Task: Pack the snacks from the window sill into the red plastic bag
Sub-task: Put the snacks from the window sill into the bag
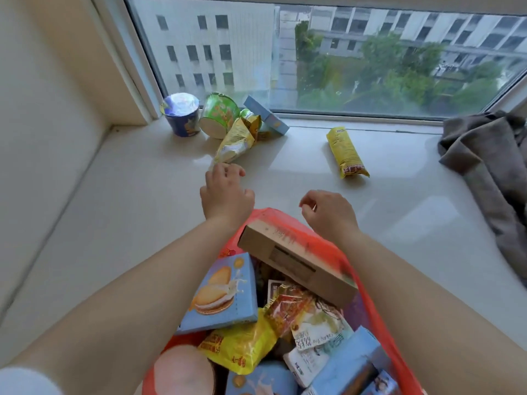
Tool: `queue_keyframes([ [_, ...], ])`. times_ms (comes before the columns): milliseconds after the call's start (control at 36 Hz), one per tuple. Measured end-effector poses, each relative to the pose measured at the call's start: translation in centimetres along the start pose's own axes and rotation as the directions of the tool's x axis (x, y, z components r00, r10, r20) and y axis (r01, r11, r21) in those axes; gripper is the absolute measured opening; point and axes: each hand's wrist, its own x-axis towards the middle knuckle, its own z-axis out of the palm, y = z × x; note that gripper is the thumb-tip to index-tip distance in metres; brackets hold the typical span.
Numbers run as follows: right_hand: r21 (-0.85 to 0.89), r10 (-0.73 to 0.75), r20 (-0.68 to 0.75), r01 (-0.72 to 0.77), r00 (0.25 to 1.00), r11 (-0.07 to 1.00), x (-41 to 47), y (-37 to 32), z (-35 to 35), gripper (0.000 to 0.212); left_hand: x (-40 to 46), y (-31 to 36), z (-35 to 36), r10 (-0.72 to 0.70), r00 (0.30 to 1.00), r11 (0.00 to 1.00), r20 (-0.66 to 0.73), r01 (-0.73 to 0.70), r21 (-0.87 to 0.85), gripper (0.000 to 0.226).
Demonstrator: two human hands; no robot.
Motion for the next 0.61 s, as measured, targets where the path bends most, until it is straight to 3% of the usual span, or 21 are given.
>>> queue_keyframes([
  [361,-0.007,0.285,0.085,-0.285,0.955,0.958,16.6,8.5,3.6,0.031,16.7,0.9,8.9,-0.059,0.98,0.944,0.188,-0.007,0.33,0.06],
  [611,-0.22,0.449,-0.046,-0.448,0.892,0.867,24.7,14.6,5.6,0.051,26.0,0.1,14.1,-0.234,0.949,0.942,0.213,0.166,0.292,0.103],
])
